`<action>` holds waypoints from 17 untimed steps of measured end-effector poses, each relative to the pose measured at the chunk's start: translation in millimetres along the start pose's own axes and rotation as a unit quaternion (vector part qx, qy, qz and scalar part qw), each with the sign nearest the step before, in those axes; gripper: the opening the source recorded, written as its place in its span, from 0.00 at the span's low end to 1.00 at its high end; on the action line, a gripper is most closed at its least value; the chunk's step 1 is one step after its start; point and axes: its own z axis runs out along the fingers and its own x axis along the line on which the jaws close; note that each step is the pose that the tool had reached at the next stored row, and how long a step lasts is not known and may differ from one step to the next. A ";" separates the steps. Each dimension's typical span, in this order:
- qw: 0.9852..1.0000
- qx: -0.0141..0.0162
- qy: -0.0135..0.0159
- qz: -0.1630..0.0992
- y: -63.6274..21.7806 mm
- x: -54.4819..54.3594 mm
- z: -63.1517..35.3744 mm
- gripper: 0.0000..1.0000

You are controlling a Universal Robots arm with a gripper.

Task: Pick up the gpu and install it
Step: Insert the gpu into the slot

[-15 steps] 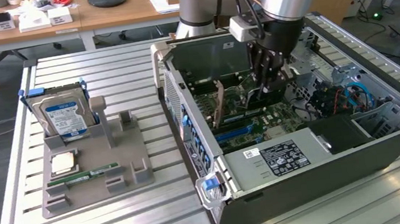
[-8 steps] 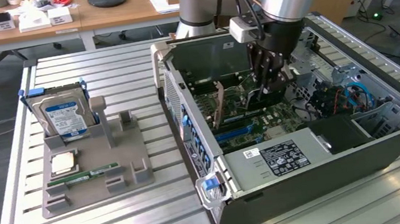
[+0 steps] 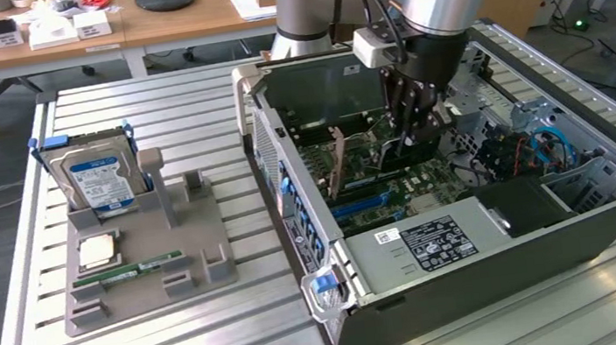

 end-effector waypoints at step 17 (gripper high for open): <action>1.000 0.000 0.000 0.000 0.1 -0.1 6.5 0.26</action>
